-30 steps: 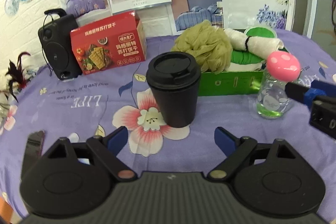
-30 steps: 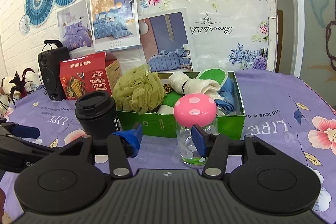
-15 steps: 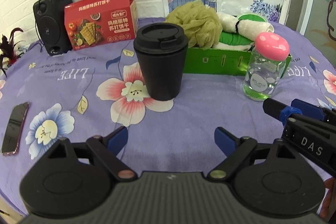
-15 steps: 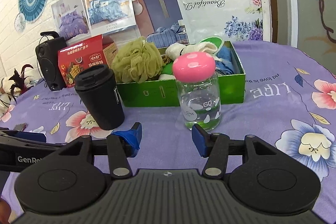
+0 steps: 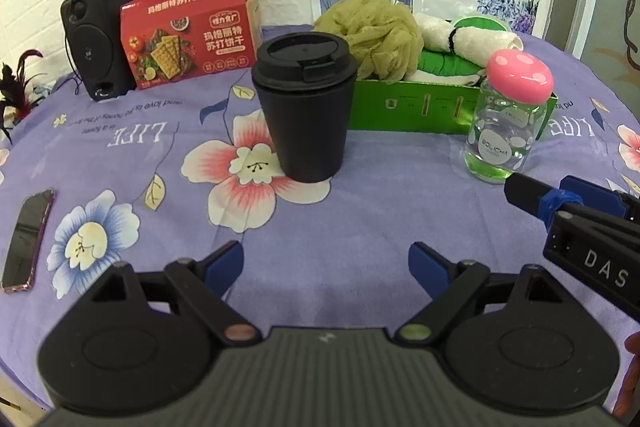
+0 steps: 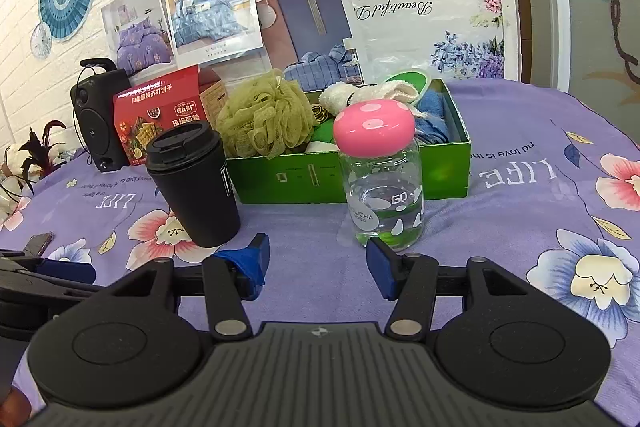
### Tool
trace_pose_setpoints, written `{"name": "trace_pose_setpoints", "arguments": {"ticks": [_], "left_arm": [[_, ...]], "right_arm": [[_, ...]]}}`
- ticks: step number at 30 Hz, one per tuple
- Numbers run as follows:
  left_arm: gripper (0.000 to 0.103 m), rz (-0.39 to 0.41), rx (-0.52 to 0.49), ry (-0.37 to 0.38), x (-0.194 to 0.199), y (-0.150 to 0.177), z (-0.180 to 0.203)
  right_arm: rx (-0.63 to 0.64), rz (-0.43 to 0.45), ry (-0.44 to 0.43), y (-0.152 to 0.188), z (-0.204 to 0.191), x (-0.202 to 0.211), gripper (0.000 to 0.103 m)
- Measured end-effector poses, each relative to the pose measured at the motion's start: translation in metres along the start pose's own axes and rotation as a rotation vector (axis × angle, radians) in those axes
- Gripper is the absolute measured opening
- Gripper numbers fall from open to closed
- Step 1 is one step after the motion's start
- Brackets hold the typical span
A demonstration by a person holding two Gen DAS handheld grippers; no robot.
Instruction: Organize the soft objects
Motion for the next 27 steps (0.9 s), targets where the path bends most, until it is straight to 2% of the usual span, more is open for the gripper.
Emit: {"name": "trace_pose_setpoints", "arguments": {"ticks": [18, 22, 27], "left_arm": [[0.090, 0.020, -0.021, -0.006, 0.009, 0.003, 0.005], [0.090, 0.027, -0.021, -0.008, 0.011, 0.004, 0.006], [0.090, 0.026, -0.020, -0.010, 0.011, 0.005, 0.005]], "right_arm": [[-0.025, 0.028, -0.010, 0.000, -0.001, 0.009, 0.042], [-0.051, 0.022, 0.021, -0.001, 0.001, 0.009, 0.042], [-0.088, 0.021, 0.125, -0.001, 0.010, 0.009, 0.044]]}}
Point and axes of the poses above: each gripper's, at about its wrist camera, not at the fingertips, and x roughly against the way its jaws point, z to its right, y to its underside, the point moved 7 cm from there along -x, roughly the way its jaws point, and after that the axes turned 13 degrees about -y, right-handed, at the moved point
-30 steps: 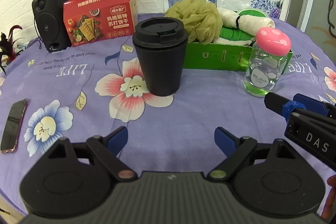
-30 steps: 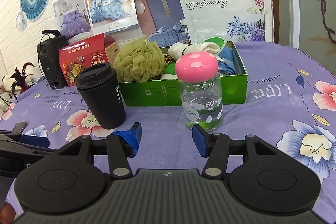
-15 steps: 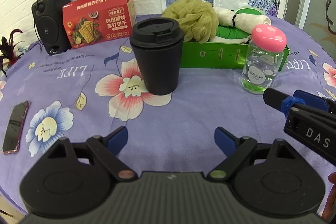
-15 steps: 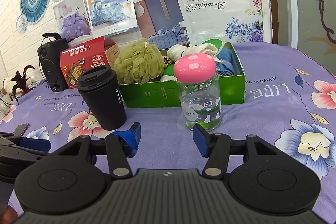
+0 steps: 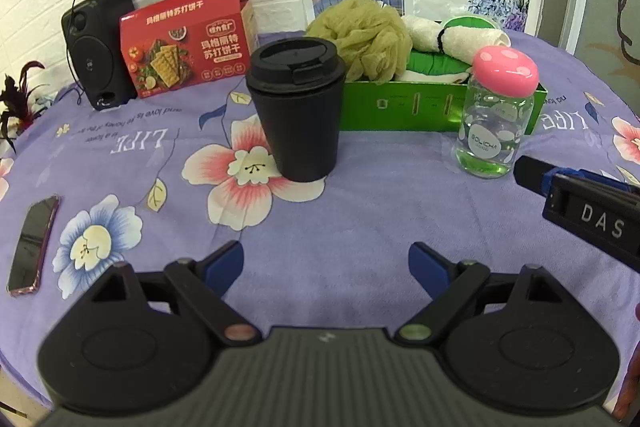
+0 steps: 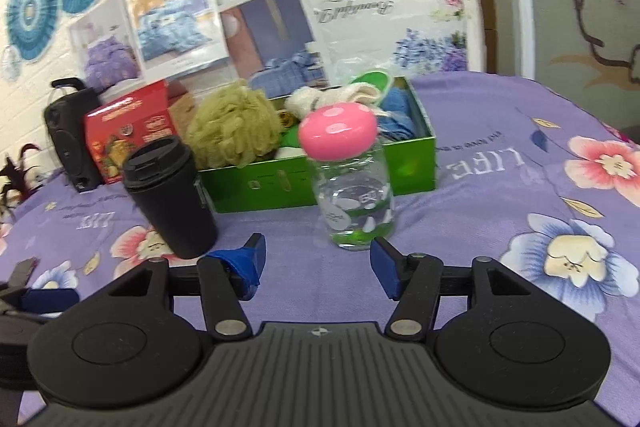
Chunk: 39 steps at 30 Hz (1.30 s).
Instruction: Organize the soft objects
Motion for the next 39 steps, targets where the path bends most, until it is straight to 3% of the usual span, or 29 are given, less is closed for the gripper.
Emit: {"name": "trace_pose_setpoints", "arguments": {"ticks": [9, 15, 22, 30, 34, 39], "left_arm": [[0.092, -0.015, 0.014, -0.022, -0.007, 0.004, -0.004], [0.092, 0.010, -0.021, -0.086, -0.008, 0.000, -0.005], [0.092, -0.003, 0.014, -0.021, -0.003, 0.000, -0.007], [0.092, 0.011, 0.021, -0.056, 0.007, 0.003, -0.013], [0.092, -0.011, 0.032, -0.082, 0.000, 0.006, -0.019], [0.092, -0.066, 0.059, -0.045, -0.016, 0.008, -0.020]], "right_arm": [[-0.011, -0.073, -0.025, 0.011, 0.000, -0.008, 0.045], [0.016, -0.073, -0.029, 0.006, -0.002, -0.005, 0.046], [-0.002, -0.040, -0.029, 0.000, 0.000, 0.004, 0.046], [-0.013, 0.059, 0.018, -0.012, 0.006, 0.031, 0.046], [-0.066, 0.038, 0.034, -0.002, 0.020, 0.029, 0.046], [-0.106, -0.015, 0.061, 0.008, 0.036, 0.018, 0.046]]}}
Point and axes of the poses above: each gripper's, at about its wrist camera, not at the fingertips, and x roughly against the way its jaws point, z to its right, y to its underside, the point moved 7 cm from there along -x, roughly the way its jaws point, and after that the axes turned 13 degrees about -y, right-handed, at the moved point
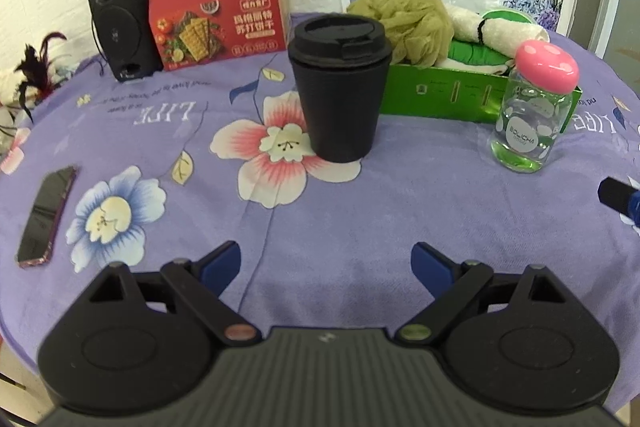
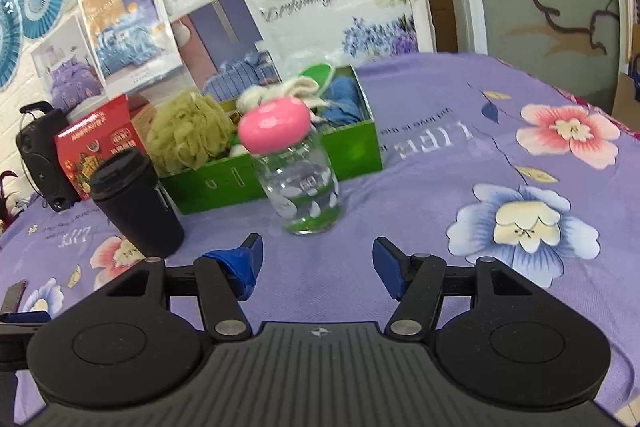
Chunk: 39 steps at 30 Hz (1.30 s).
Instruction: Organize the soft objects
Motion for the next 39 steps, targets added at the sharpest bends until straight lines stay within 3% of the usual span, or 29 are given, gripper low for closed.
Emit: {"name": "trace_pose_setpoints", "arguments": {"ticks": [5, 15, 31, 39], "left_arm": [[0.092, -0.015, -0.019, -0.056, -0.016, -0.006, 0.003], [0.092, -0.060, -0.033, -0.069, -0.043, -0.015, 0.011], [0.092, -0.060, -0.004, -0.075, -0.056, -0.019, 0.004], [0.092, -0.010, -0.025, -0.092, -0.048, -0.020, 0.004]], "right_arm": [[-0.024, -0.033, -0.004, 0.000, 0.008, -0.018, 0.046], [-0.034, -0.067, 0.007, -0.002, 0.024, -0.040, 0.046], [-0.024, -0.087, 0.032, -0.002, 0.028, -0.047, 0.047], [-0.025, -0.086, 0.030, -0.002, 0.029, -0.045, 0.047]]}}
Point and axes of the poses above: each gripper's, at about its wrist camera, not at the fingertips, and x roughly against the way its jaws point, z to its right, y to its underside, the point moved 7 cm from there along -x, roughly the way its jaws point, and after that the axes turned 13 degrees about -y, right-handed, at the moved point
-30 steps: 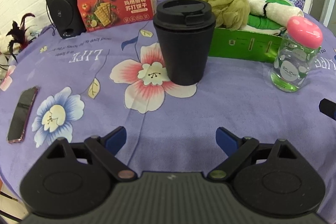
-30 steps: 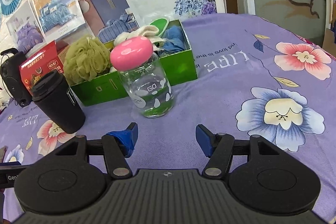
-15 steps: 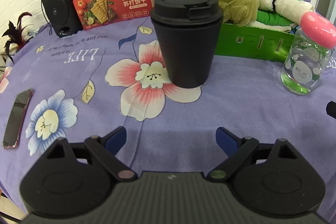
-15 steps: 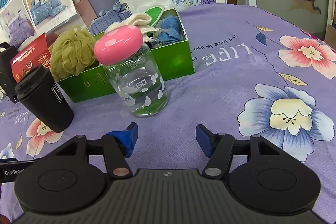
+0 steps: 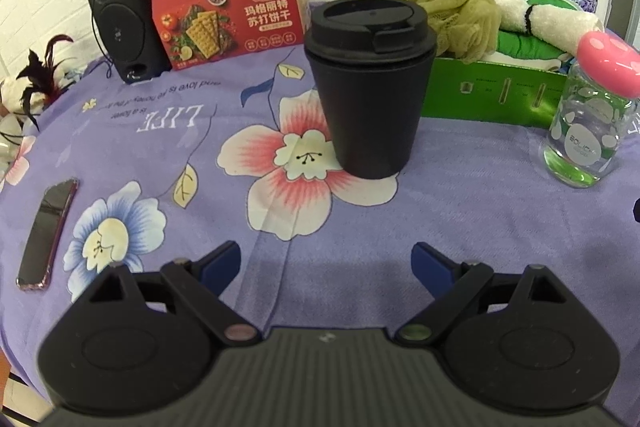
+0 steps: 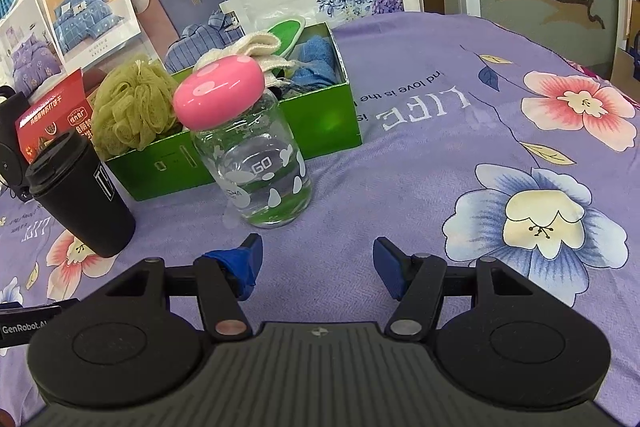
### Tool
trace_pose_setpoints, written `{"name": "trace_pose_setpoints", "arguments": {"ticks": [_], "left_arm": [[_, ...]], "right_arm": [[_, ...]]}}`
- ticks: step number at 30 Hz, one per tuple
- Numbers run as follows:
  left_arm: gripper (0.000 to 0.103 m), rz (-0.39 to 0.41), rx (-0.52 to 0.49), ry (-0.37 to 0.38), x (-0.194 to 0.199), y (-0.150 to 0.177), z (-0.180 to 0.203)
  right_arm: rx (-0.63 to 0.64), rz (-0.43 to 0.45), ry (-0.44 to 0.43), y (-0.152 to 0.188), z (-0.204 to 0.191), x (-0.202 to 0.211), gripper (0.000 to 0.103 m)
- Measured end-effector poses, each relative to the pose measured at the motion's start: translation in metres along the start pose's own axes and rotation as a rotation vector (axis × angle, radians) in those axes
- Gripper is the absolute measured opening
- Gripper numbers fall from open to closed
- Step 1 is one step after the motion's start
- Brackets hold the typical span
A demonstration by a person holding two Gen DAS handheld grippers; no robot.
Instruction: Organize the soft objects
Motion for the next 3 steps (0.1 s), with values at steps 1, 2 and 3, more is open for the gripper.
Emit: {"name": "trace_pose_setpoints", "arguments": {"ticks": [1, 2, 3], "left_arm": [[0.092, -0.002, 0.004, 0.002, 0.0005, 0.0002, -0.0002], [0.092, -0.008, 0.011, 0.009, 0.0005, 0.0005, -0.0005], [0.092, -0.013, 0.018, 0.024, 0.0005, 0.0008, -0.0005]], "right_arm": [[-0.001, 0.000, 0.001, 0.0001, 0.0003, 0.0004, 0.047], [-0.001, 0.002, 0.001, 0.0001, 0.0008, 0.0007, 0.047], [-0.001, 0.001, 0.000, 0.0001, 0.0009, 0.0008, 0.047]]}}
Point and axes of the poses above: each gripper's, at about its wrist camera, not at the fingertips, and x roughly against the way its jaws point, z to its right, y to its underside, the point moved 7 cm from there along -x, roughly the way its jaws point, and after that the axes turned 13 degrees about -y, right-handed, at the moved point
